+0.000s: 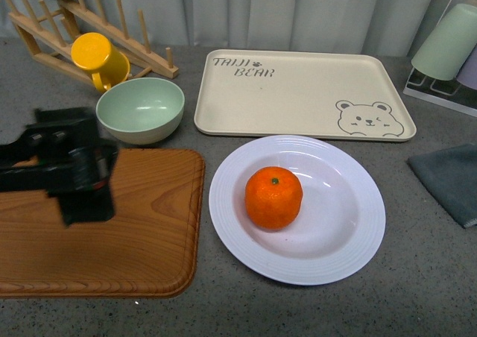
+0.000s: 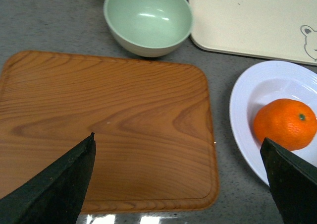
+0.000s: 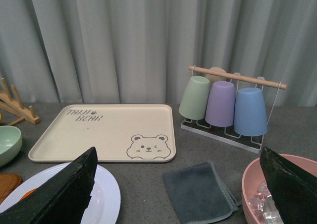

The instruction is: Place orange and plate with both arms

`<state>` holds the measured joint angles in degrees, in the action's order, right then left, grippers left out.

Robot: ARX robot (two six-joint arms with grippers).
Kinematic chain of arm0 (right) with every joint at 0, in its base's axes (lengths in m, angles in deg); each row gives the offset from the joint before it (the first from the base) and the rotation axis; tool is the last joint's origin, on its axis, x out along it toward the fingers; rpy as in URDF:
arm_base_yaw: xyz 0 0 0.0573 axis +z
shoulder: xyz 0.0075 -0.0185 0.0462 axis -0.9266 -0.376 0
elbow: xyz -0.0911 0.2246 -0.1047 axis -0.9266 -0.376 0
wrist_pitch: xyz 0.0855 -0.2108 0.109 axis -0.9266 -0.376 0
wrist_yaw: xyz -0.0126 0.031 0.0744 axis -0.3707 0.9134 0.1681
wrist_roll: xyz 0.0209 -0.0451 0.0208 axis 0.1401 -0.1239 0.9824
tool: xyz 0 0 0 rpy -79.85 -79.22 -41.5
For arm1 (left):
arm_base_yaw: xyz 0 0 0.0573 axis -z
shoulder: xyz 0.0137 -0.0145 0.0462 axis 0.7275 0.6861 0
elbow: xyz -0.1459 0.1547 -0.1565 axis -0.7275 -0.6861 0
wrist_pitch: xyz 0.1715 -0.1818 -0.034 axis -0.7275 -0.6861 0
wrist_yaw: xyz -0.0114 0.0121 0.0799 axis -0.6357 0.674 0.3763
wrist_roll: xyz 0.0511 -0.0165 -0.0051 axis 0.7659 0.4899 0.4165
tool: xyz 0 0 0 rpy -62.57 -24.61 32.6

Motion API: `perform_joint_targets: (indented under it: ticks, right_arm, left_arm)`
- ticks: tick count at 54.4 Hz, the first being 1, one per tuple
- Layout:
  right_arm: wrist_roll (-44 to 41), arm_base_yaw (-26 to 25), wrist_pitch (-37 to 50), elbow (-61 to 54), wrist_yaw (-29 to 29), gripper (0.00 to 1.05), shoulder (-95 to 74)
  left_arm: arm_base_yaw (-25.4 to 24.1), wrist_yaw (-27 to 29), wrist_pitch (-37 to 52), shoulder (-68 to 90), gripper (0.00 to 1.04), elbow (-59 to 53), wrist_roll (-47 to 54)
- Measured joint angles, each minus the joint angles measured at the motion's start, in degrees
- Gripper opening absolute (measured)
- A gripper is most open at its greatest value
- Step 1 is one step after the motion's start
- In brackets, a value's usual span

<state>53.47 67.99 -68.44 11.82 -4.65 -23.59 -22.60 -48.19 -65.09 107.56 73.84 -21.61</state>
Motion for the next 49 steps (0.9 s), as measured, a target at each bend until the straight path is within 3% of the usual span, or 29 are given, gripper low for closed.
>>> perform_joint_targets:
  ticks: [9, 15, 19, 22, 26, 39, 45, 49]
  right_arm:
    - [0.0, 0.0, 0.0, 0.0, 0.0, 0.96, 0.0]
    - [0.0, 0.0, 0.0, 0.0, 0.0, 0.96, 0.0]
    - [0.0, 0.0, 0.0, 0.0, 0.0, 0.96, 0.0]
    - [0.0, 0.0, 0.0, 0.0, 0.0, 0.96, 0.0]
    - [0.0, 0.0, 0.0, 0.0, 0.0, 0.96, 0.0]
    - [0.0, 0.0, 0.0, 0.0, 0.0, 0.96, 0.0]
    - [0.0, 0.0, 0.0, 0.0, 0.0, 0.96, 0.0]
    - [0.0, 0.0, 0.0, 0.0, 0.0, 0.96, 0.0]
  left_arm:
    - [-1.5, 1.9, -8.4, -14.6, 0.98, -4.4, -0.6]
    - [-1.6, 2.9, -7.8, -18.9, 0.97, -5.4, 0.3]
    - [-3.8, 4.0, 16.0, -18.3, 0.77, -12.9, 9.8]
    - [-5.8, 2.5, 20.5, -21.3, 0.67, -14.2, 13.4]
    - [-8.8, -0.5, 17.9, -27.5, 0.49, -14.6, 16.1]
    - [-14.7, -6.1, 7.2, -39.2, 0.04, -14.8, 17.7]
    - [-17.0, -8.3, 2.2, -44.5, 0.04, -14.8, 18.1]
    - [-21.8, -14.2, -1.1, -48.0, 0.04, -14.9, 18.2]
